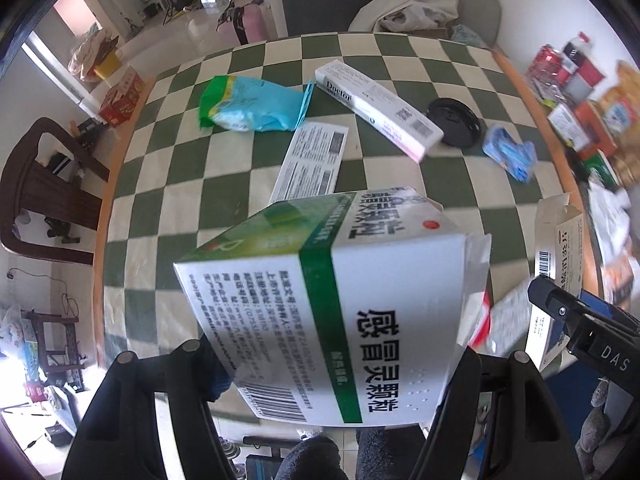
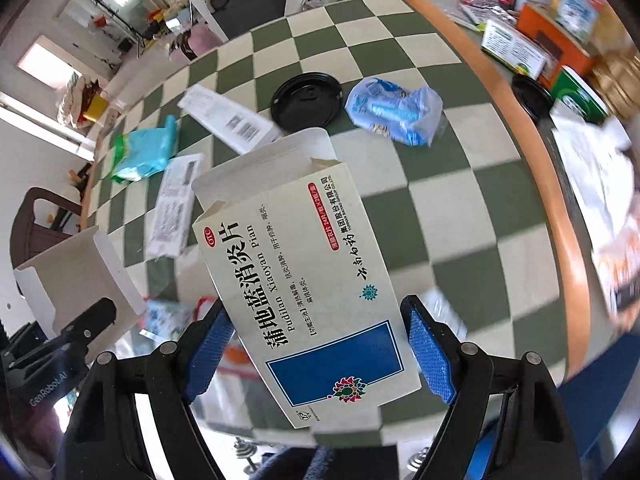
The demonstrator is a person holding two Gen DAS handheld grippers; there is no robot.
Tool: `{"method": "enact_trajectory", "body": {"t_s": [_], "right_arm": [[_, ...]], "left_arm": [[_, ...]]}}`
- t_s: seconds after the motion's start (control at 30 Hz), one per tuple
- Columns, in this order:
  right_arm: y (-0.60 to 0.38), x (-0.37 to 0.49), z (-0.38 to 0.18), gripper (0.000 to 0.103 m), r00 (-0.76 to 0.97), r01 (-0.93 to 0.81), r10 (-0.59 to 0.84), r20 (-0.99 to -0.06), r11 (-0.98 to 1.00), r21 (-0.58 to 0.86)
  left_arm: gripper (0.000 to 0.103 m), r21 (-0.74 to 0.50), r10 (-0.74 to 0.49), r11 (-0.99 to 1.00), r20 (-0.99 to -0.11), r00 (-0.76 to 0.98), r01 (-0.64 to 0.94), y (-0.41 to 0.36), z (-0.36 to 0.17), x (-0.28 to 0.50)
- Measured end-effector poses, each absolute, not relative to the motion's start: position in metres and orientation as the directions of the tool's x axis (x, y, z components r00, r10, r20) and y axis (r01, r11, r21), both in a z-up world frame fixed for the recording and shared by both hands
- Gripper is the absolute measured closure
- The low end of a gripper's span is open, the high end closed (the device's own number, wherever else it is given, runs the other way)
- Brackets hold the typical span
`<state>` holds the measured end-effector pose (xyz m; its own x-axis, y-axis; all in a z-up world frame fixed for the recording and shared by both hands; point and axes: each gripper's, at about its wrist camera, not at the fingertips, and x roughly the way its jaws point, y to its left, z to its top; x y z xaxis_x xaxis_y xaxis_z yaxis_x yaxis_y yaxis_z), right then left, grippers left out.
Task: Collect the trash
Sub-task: 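Lift both held boxes and carry them toward the floor trash bin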
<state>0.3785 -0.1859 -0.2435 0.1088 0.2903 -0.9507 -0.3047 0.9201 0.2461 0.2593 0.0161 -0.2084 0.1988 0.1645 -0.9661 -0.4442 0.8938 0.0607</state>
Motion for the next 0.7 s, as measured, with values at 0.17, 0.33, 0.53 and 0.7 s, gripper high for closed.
{"method": "enact_trajectory", "body": {"t_s": [0.17, 0.33, 0.53, 0.7], "right_arm": [[-0.200, 0.297, -0.223, 0.018, 0.143, -0.262, 0.315, -0.938, 0.926, 0.271], [-0.214, 0.208, -0.218, 0.019, 0.154, -0.215, 0.341, -0.927, 0.927, 0.306], [-0.225, 0.112, -0.244, 0.019, 0.070, -0.181, 0.378, -0.923, 0.915, 0.361], [-0.237, 0.059, -0.299, 0.019, -0.042, -0.150, 0.387, -0.921, 0.909, 0.389]], "left_arm": [[0.036, 0.011, 0.129, 0.909, -0.958, 0.255, -0.417, 0.010, -0.196, 0.191], [0.036, -0.032, 0.083, 0.911, -0.962, 0.259, -0.412, 0.008, -0.199, 0.114], [0.036, -0.069, 0.025, 0.888, -0.980, 0.196, -0.455, 0.011, -0.232, 0.038], [0.036, -0.106, -0.047, 0.842, -0.991, 0.124, -0.529, 0.017, -0.290, -0.006]]}}
